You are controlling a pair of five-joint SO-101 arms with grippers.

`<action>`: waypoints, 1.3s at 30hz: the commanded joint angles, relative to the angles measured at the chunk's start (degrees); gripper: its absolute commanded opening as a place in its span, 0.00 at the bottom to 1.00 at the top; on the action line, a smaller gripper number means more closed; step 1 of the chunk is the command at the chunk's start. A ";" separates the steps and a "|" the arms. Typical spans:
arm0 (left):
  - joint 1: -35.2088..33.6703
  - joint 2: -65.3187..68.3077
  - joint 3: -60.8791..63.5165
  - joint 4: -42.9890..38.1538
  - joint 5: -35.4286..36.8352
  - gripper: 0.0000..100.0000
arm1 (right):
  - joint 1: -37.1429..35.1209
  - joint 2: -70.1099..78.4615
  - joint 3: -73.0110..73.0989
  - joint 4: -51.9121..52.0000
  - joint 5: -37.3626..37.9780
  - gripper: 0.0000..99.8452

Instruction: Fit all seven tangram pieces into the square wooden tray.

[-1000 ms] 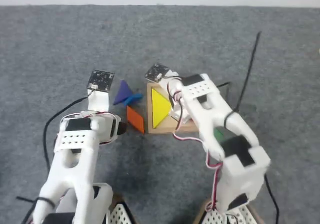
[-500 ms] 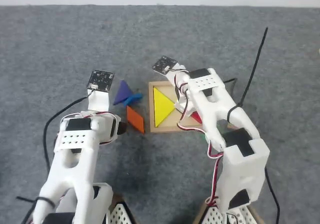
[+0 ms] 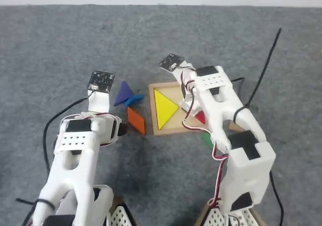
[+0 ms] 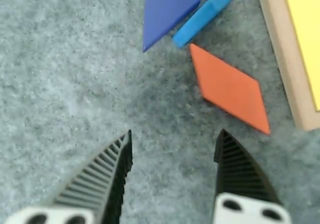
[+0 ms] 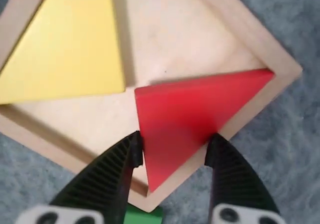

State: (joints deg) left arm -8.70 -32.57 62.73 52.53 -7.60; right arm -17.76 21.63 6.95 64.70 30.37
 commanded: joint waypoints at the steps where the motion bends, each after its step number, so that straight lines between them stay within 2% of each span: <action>1: 0.35 -1.93 -0.31 -0.97 -0.53 0.26 | 5.23 0.92 -2.55 -1.10 -4.57 0.19; 7: 0.35 -1.93 -0.31 -0.97 -0.53 0.26 | 8.84 0.92 -4.31 -1.19 -7.03 0.19; 14: 0.44 -1.93 -0.31 -1.05 -0.53 0.26 | 9.54 -1.01 -6.59 -0.57 -7.56 0.19; 17: 0.44 -1.93 -0.31 -1.05 -0.53 0.26 | 12.62 -5.58 -5.27 -0.84 -9.85 0.19; 24: 3.87 -1.93 1.01 -1.23 -0.53 0.26 | 20.53 -14.02 2.11 -5.32 -10.11 0.19; 29: 4.04 -1.93 1.10 -1.23 -0.44 0.26 | 23.60 -18.24 5.89 -6.90 -10.11 0.19; 35: 4.13 -1.93 1.10 -1.32 -0.44 0.26 | 14.64 -15.52 5.89 -6.90 -9.58 0.20; 39: 4.13 -1.93 1.19 -1.32 -0.35 0.26 | 9.36 -9.98 2.90 -7.69 -7.30 0.25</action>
State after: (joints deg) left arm -4.92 -32.57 64.22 52.53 -7.60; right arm -5.27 10.02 13.54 58.20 21.32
